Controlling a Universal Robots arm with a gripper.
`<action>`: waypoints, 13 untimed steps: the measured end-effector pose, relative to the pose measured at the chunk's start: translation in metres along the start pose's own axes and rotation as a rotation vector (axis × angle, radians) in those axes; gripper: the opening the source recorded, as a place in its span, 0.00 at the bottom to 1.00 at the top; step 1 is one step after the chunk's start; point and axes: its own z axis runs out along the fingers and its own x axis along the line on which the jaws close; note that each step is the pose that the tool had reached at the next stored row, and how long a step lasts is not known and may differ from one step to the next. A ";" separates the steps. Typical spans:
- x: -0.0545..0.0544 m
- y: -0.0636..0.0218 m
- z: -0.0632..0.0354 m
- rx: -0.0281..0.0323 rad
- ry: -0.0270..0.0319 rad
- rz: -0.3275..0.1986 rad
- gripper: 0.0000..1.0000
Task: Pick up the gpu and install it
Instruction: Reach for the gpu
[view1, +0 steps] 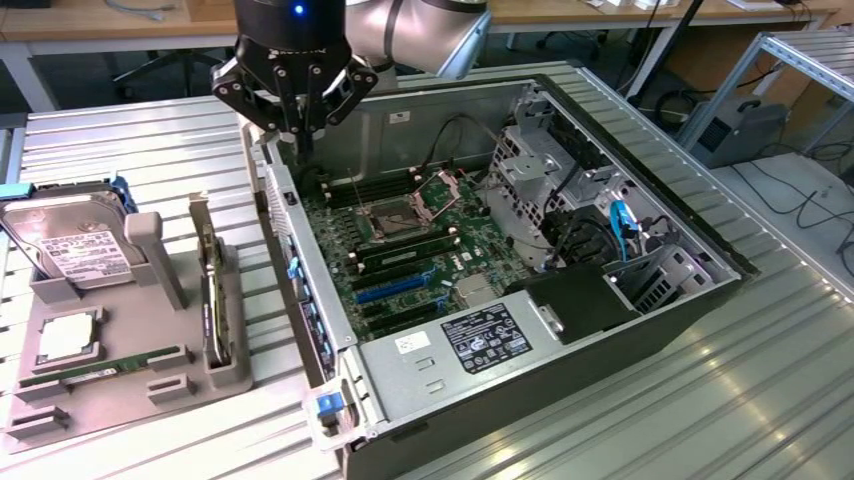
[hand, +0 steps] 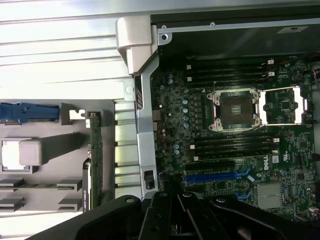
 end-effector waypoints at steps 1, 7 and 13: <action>0.001 0.0000 0.0000 0.0000 0.0000 0.000 0.11; 0.005 -0.0003 0.0001 -0.0001 0.0000 0.000 0.11; 0.008 -0.0005 0.0002 0.0000 0.0000 0.000 0.11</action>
